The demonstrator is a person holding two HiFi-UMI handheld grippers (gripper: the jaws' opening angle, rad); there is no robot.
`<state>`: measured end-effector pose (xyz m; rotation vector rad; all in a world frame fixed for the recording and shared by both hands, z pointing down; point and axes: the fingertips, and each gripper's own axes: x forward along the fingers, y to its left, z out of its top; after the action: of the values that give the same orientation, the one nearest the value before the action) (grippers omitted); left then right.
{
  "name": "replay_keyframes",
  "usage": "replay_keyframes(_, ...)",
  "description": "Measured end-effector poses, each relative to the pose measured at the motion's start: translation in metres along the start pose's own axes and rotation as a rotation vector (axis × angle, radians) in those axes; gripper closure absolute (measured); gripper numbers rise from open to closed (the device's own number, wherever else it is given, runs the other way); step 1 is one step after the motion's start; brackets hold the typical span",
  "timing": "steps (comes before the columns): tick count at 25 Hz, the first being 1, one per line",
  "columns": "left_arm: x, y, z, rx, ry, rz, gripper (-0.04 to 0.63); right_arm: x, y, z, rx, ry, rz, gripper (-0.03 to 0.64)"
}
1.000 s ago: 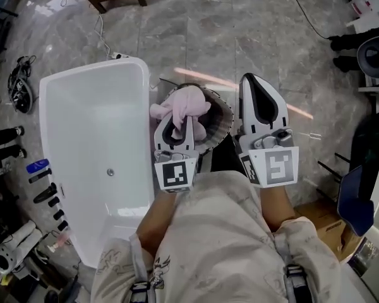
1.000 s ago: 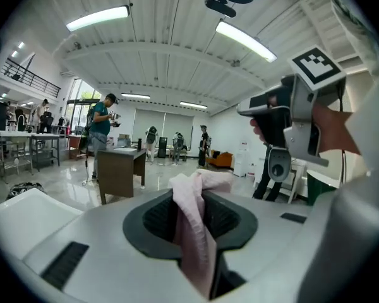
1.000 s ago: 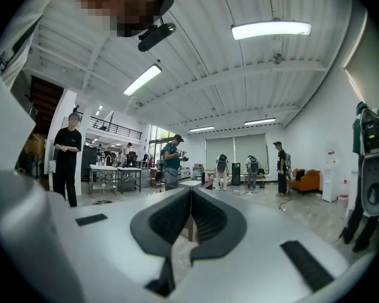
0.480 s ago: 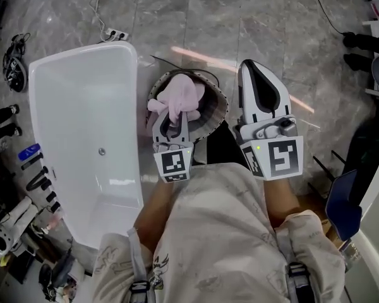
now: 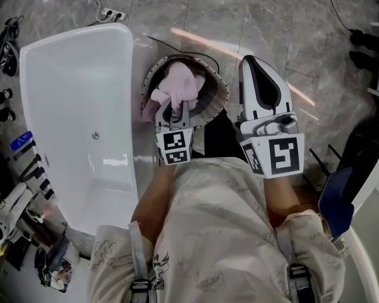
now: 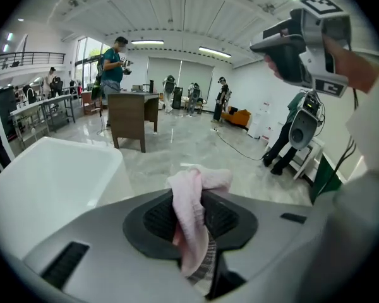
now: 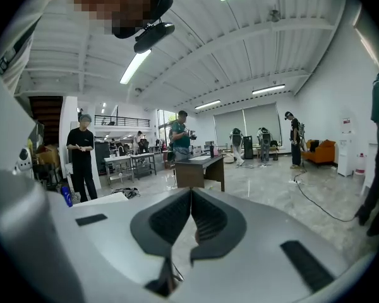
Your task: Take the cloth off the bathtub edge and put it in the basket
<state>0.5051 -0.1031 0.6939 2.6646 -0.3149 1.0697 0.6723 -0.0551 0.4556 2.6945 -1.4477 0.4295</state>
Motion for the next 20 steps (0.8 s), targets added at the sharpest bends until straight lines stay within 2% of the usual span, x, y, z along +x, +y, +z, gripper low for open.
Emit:
replay_keyframes(11,0.057,0.012,-0.068,-0.054,0.191,-0.005,0.502,0.019,-0.001,-0.036,0.013,0.081,0.012,0.627)
replay_keyframes(20,0.088,0.022,-0.113,-0.111,0.287,0.007,0.502,0.026,-0.002,-0.070,0.017,0.147,0.024,0.627)
